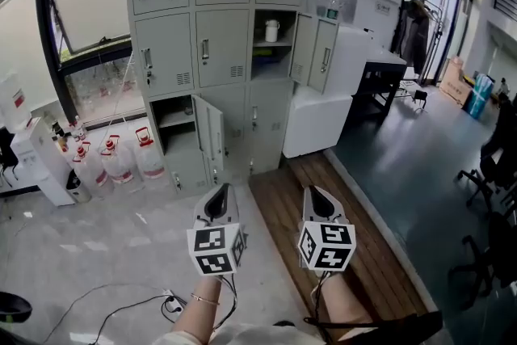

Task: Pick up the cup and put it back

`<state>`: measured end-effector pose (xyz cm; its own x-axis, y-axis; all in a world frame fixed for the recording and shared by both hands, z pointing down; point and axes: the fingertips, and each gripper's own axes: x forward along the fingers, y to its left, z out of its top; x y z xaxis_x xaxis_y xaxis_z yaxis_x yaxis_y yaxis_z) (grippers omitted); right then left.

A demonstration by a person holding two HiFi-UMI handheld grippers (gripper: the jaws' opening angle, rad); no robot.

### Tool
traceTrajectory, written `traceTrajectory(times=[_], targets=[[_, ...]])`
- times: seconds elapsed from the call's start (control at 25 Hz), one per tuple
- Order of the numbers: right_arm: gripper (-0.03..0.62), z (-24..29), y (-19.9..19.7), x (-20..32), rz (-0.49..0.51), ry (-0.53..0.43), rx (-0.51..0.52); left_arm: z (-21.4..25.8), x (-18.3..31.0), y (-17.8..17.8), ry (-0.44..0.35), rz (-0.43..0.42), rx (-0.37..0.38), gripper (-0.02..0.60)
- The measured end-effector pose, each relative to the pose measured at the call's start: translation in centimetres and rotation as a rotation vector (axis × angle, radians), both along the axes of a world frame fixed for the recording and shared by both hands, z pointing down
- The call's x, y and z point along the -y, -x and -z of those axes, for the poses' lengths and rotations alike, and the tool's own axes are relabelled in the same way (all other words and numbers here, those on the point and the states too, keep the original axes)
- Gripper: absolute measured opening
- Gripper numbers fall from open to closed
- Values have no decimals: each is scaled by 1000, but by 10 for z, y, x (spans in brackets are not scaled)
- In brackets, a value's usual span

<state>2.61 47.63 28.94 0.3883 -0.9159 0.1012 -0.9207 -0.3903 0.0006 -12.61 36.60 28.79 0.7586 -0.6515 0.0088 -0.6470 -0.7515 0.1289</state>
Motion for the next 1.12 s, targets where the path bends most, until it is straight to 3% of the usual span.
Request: traceTrajectory(times=[0.52, 1.12], targets=[[-9, -11, -63, 65, -22, 21, 11, -5, 65, -61, -17, -5, 8, 3], [-9, 4, -184, 200, 48, 14, 13, 15, 182, -182, -47, 35, 14, 3]])
